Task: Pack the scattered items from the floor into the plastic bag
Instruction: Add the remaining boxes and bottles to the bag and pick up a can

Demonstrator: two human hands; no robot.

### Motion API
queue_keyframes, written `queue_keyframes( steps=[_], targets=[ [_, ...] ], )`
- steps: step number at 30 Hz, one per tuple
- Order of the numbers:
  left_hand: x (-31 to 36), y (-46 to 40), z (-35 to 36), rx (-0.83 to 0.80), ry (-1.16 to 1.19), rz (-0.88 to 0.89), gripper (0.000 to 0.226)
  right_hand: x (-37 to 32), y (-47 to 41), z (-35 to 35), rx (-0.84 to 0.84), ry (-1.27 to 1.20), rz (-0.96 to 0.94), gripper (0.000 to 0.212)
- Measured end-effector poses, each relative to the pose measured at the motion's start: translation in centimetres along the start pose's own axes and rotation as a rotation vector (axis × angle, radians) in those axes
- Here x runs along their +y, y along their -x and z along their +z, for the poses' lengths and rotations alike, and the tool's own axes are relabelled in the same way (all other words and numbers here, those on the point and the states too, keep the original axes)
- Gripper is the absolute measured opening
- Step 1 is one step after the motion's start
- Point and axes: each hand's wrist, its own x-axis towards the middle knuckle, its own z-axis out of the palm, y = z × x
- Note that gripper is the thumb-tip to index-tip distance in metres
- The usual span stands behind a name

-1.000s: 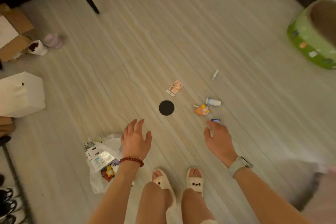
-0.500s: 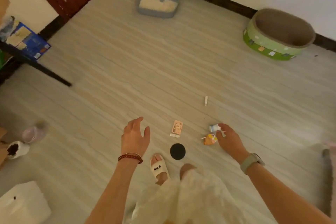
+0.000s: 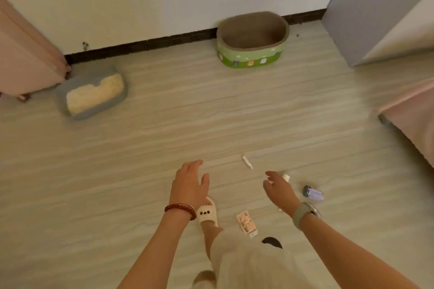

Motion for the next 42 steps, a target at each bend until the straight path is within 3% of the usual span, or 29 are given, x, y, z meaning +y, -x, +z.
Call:
queue_keyframes(
  steps=[7, 12, 16, 21, 24, 28, 32, 35, 38, 42],
  targets=[
    [6.1, -13.0, -0.4, -0.388, -0.25, 0.327, 0.04, -3.8, -3.0, -0.5, 0.258, -0.376, 0.231, 0.037],
    [8.4, -18.8, 6.5, -0.713, -0.473, 0.513, 0.042, 0.3, -4.7, 2.0, 0.368, -0.542, 0.486, 0.039],
    [6.2, -24.5, 15.6, -0.838, -0.678, 0.629, 0.045, 6.3, -8.9, 7.9, 0.439, -0.651, 0.661, 0.041],
    [-1.8, -30.7, 30.5, -0.921, -1.073, 0.912, 0.052, 16.1, -18.8, 19.5, 0.473, -0.777, 0.891, 0.038],
    [-7.2, -34.1, 40.0, -0.905, -1.087, 0.953, 0.061, 22.0, -25.7, 28.2, 0.379, -0.647, 0.889, 0.047],
    [-13.1, -40.0, 50.6, -0.708, -1.187, 1.006, 0.069, 30.1, -32.0, 36.8, 0.257, -0.191, 0.789, 0.069],
    [-17.2, -43.7, 56.5, -0.52, -1.12, 0.964, 0.061, 35.7, -35.0, 42.2, 0.245, 0.046, 0.782, 0.084],
    [-18.8, -44.6, 57.1, -0.407, -1.059, 1.106, 0.048, 37.0, -35.3, 43.3, 0.391, 0.096, 0.855, 0.069],
    [-19.7, -42.4, 55.5, -0.461, -1.008, 1.062, 0.034, 36.4, -33.7, 42.8, 0.337, -0.044, 0.926, 0.043],
    [-18.5, -33.4, 51.2, -0.766, -0.751, 0.773, 0.03, 32.2, -29.9, 40.5, 0.475, -0.682, 0.986, 0.046]
  ],
)
